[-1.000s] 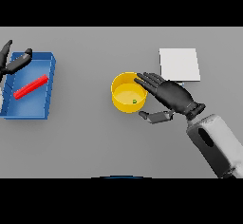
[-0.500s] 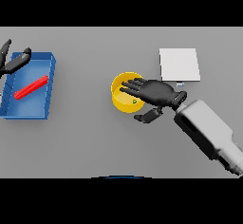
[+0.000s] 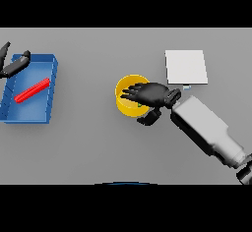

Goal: Pick up the red beaker and tilt it to pour out 1 green nut into yellow bowl. Pick up the yellow bowl and place it on the metallic measuring scale.

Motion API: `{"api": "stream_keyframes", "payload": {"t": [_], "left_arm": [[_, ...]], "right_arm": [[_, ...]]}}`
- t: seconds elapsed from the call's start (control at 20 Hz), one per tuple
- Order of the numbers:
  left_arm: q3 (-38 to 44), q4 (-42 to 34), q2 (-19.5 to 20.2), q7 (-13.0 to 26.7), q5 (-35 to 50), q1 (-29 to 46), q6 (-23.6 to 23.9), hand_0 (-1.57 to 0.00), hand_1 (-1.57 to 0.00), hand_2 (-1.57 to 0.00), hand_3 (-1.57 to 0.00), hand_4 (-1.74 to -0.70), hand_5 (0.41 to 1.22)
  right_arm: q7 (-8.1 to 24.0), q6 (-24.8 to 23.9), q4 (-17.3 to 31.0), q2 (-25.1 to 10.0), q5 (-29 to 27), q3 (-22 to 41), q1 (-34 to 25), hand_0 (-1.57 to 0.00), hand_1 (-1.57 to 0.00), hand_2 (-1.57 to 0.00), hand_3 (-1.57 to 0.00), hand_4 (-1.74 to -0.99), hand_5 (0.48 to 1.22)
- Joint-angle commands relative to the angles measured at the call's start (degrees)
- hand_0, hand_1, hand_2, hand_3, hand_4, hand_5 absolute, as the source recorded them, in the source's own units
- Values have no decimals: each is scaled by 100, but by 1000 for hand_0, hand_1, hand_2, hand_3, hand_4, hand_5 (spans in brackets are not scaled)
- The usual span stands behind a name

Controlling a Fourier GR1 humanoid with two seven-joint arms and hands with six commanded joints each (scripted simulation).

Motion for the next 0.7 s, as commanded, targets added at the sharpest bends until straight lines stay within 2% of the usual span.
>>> {"api": "stream_keyframes", "payload": {"t": [0.0, 0.1, 0.2, 0.25, 0.3, 0.35, 0.4, 0.45, 0.5, 0.55, 0.65], "left_arm": [[-17, 17, 6, -28, -13, 10, -23, 1, 1, 1, 1, -792, 708], [-47, 71, -9, -53, -56, -62, -20, 1, 1, 1, 1, -789, 713], [-40, 109, -26, -50, -54, -64, -8, 1, 1, 1, 1, -791, 712], [-47, 64, -9, -52, -77, -46, 16, 1, 1, 1, 1, -791, 711], [-48, 101, -9, -124, -94, -43, 25, 1, 1, 1, 1, -789, 710], [-38, 136, -10, -108, -82, -117, 5, 1, 1, 1, 1, -788, 710], [-16, 172, 16, -96, -74, -139, -9, 1, 1, 1, 1, -788, 710], [5, 226, 45, -130, -51, -157, -62, 1, 1, 1, 1, -787, 707], [-22, 196, -1, -146, -49, -158, -52, 1, 1, 1, 1, -787, 707], [-19, 196, 8, -119, -40, -159, -69, 1, 1, 1, 1, -785, 709], [-44, 209, -24, -131, -81, -141, -19, 1, 1, 1, 1, -784, 711]], "right_arm": [[-26, -14, 85, 15, 10, 14, -11, 1, 1, 1, -12, -1188, 693], [-5, 36, 142, 48, -8, 16, -8, 1, 1, -9, -41, -1209, 732], [63, 23, 159, 100, 27, 45, -25, -48, -60, -88, -130, -1261, 809], [-49, -28, 190, 98, 26, 40, -39, -193, -183, -189, -215, -1309, 891], [-112, -81, 255, 107, 32, 25, -75, -455, -407, -349, -322, -1363, 957], [-63, -89, 235, 124, 36, 34, -65, -678, -640, -594, -572, -1435, 1010], [-106, -79, 241, 144, -9, 19, -87, -857, -826, -789, -679, -1492, 1052], [-180, -8, 181, 95, -27, 52, -58, -999, -975, -945, -792, -1540, 1086], [-111, 66, 158, 116, -23, 57, -127, -1114, -1094, -1071, -882, -1578, 1113], [-189, 45, 138, 58, -42, 72, -100, -1205, -1189, -1129, -969, -1611, 1135], [-113, 219, -4, -11, -132, 45, -51, -1337, -1327, -1246, -1066, -1658, 1166]]}}
